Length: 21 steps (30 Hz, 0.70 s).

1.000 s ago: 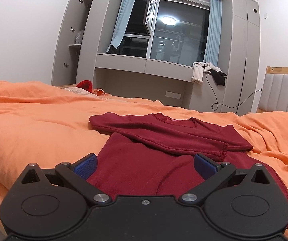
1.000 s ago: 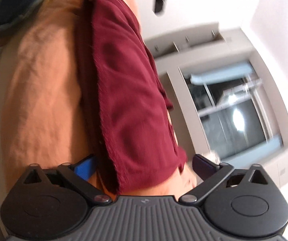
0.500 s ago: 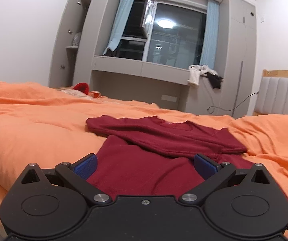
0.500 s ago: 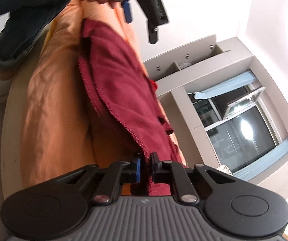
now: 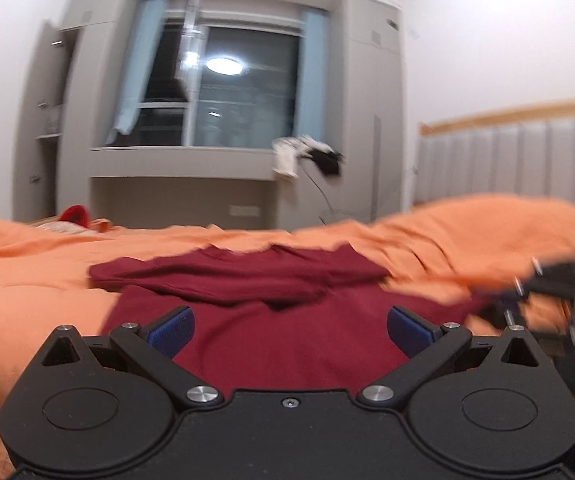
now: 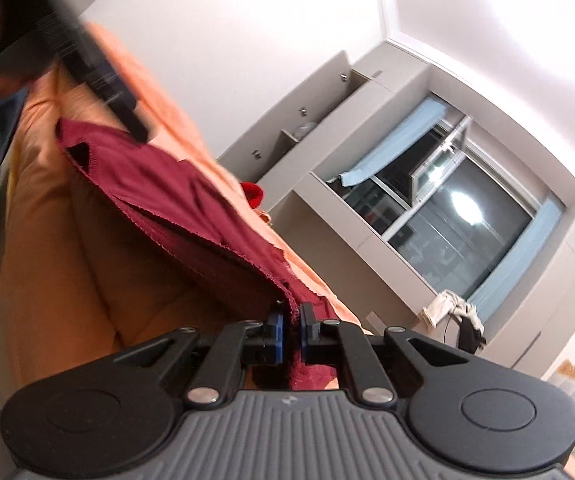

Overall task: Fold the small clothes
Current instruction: 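Lift the hem with the right gripper and fold it toward the collar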

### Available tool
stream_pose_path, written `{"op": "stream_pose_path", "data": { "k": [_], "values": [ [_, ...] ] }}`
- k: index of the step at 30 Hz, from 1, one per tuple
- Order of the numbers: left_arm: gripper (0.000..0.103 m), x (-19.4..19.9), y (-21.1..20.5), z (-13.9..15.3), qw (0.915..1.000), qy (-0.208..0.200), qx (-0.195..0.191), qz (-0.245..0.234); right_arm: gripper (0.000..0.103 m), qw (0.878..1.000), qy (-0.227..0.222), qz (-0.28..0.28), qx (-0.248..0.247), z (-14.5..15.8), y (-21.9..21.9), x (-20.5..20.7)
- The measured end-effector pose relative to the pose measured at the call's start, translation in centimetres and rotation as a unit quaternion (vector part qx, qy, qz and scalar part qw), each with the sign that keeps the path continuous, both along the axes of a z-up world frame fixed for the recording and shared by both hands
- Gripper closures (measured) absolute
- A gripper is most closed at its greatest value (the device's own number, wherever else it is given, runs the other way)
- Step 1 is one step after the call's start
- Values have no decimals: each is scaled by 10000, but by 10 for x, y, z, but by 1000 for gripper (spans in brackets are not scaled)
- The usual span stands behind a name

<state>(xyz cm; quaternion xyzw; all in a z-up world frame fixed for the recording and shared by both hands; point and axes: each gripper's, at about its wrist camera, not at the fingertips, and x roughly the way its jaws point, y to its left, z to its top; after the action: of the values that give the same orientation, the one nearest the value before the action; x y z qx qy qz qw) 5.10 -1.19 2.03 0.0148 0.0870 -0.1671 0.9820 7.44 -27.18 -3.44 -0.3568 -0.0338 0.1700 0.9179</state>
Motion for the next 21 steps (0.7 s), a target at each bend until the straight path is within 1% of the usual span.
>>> {"op": "stream_pose_path", "data": {
  "k": [3,4,6,7,8,10,12,13,15,18,21],
  "values": [
    [1,-1,-19,-9,9985,21,531,-149,95,9993,114,-35,343,10,-12,2],
    [1,0,-26,-13,9972,17,740,-112,96,9990,132,-52,430,13,-15,2],
    [1,6,-39,-22,9916,35,1281,199,96,9986,122,-89,507,17,-22,1],
    [1,11,-46,-28,9863,70,1582,453,96,9985,114,-100,521,18,-24,1],
    [1,17,-52,-35,9793,132,1879,745,96,9985,107,-104,523,19,-26,1],
    [1,32,-59,-46,9642,327,2331,1218,96,9986,87,-107,519,22,-30,-1],
    [1,42,-60,-53,9548,518,2506,1509,96,9985,71,-108,533,23,-32,-1],
    [1,46,-60,-54,9525,604,2526,1589,96,9985,63,-111,534,24,-31,-3],
    [1,47,-61,-55,9520,658,2520,1607,96,9985,46,-104,537,25,-31,-5],
    [1,43,-67,-55,9526,539,2607,1470,96,9985,32,-90,540,25,-29,-5],
    [1,43,-76,-61,9465,447,2866,1416,96,9986,14,-86,529,21,-27,-8]
  ]
}}
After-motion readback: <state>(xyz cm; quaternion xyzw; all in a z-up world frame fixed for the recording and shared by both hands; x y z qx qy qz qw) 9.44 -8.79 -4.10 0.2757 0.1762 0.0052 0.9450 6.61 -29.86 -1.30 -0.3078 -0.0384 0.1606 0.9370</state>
